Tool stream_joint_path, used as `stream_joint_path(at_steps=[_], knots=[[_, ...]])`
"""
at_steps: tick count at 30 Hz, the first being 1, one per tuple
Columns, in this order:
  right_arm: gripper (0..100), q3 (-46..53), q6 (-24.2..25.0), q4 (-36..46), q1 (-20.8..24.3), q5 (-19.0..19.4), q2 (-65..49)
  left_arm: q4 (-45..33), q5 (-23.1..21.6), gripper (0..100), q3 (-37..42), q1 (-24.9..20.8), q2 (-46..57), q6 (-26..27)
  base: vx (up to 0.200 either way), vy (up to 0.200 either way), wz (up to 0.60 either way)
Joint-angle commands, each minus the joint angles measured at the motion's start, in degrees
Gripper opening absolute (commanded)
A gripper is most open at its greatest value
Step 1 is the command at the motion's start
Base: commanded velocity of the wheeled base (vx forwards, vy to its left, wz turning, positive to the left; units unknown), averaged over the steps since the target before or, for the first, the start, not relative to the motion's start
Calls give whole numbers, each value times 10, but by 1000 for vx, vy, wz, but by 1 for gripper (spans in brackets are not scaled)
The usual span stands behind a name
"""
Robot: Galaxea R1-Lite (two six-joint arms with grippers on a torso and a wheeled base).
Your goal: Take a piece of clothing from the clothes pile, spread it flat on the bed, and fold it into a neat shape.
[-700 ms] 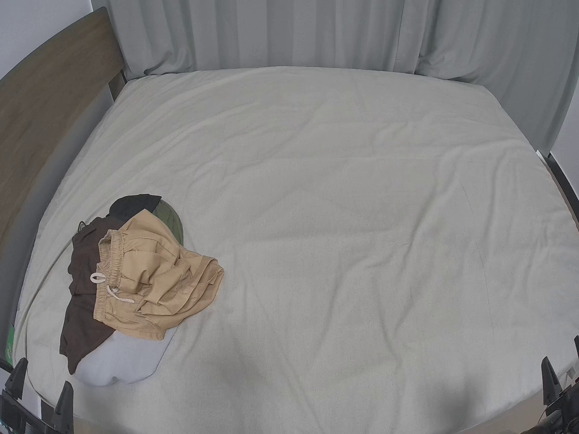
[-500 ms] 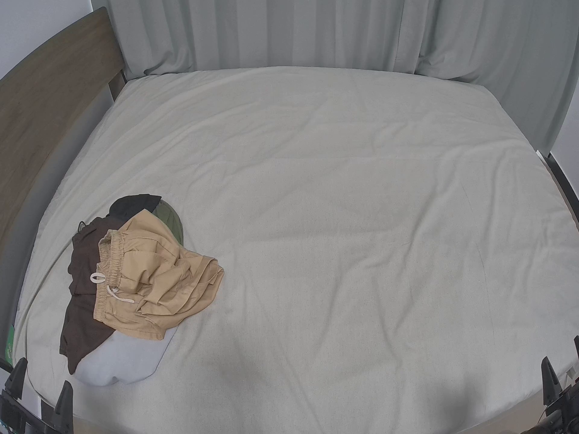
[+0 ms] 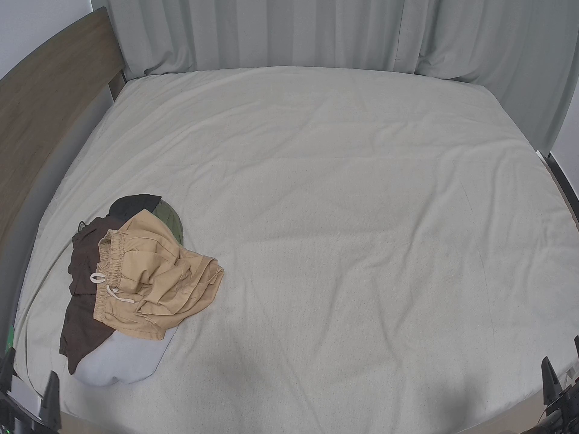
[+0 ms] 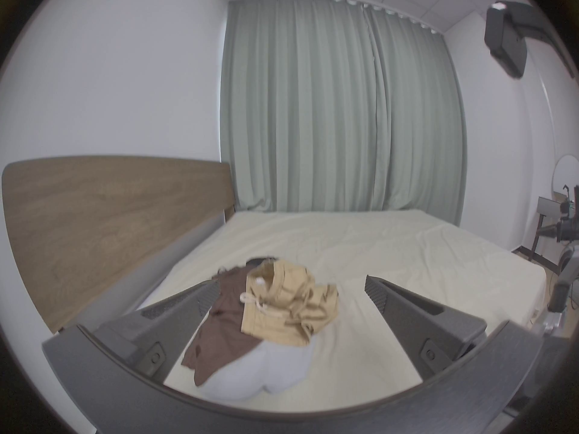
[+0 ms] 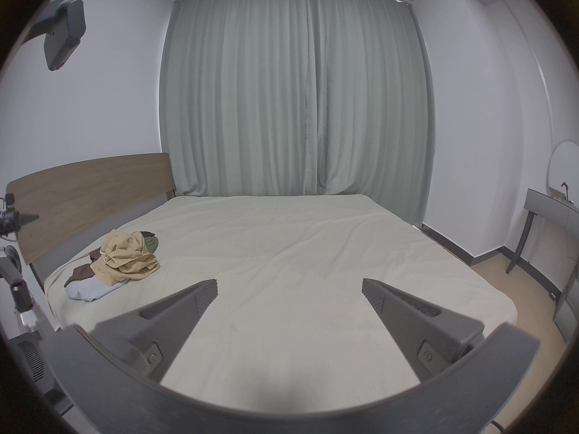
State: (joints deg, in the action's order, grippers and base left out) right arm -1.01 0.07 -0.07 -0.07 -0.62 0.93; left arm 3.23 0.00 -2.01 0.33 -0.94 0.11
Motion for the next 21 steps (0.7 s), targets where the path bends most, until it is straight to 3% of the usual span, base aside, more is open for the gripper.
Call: stream_joint_path(at_steps=[1,21], knots=[[100,10,-1,0,0,0,-3,29,-4,100,-71,12,-41,-3,0,0,0],[100,10,0,0,1,0,-3,6,-12,100,-73,-13,-142,-25,0,0,0]])
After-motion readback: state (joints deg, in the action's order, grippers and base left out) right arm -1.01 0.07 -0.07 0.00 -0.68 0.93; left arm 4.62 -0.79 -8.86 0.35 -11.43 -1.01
